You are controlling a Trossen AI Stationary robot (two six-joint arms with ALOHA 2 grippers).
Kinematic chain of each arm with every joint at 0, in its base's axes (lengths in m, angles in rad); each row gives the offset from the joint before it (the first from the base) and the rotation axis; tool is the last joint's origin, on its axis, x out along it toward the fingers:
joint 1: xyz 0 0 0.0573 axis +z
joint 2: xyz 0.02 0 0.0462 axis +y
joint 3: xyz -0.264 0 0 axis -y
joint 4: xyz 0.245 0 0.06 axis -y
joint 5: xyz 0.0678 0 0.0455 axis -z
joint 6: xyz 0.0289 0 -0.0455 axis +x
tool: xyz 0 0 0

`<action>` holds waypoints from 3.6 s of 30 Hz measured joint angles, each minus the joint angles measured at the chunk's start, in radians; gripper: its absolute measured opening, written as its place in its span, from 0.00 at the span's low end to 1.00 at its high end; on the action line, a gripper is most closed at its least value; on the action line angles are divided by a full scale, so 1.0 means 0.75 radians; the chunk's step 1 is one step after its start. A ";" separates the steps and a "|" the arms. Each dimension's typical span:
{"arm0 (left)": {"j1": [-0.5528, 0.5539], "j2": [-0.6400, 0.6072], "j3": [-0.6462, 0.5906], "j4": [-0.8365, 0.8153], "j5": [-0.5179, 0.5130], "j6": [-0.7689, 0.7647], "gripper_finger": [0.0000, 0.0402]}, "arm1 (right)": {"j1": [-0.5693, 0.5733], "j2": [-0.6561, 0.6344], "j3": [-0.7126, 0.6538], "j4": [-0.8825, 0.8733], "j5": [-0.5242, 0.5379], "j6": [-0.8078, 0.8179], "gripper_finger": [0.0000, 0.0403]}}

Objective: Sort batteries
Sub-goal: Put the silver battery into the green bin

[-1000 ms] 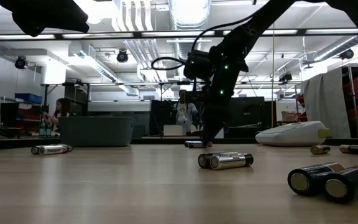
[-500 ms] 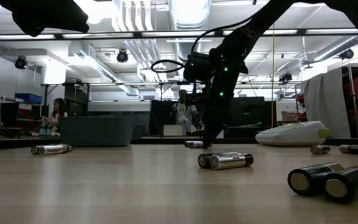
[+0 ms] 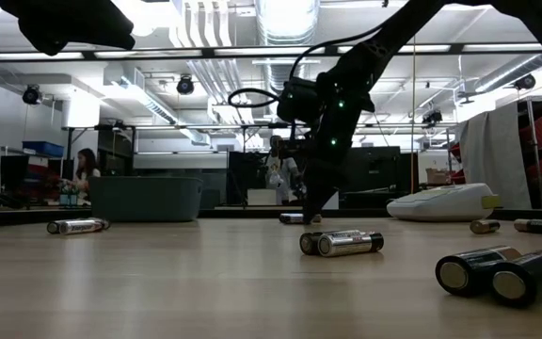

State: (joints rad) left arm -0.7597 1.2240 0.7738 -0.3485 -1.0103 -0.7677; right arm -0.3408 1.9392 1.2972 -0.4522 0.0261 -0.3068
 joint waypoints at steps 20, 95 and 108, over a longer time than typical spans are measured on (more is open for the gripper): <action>0.000 0.000 0.000 0.000 0.009 0.000 0.29 | 0.003 -0.006 -0.022 -0.041 -0.069 -0.045 0.10; 0.001 0.000 -0.001 0.015 0.037 0.000 0.29 | 1.630 -1.100 -0.413 -0.723 -0.145 1.579 0.08; 0.001 0.000 -0.001 0.015 0.036 0.000 0.29 | 1.845 -1.023 -0.505 -0.532 -0.142 1.757 0.09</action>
State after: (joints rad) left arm -0.7593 1.2240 0.7734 -0.3374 -0.9836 -0.7681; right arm 1.0431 1.1720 0.9182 -0.8509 -0.0805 1.0111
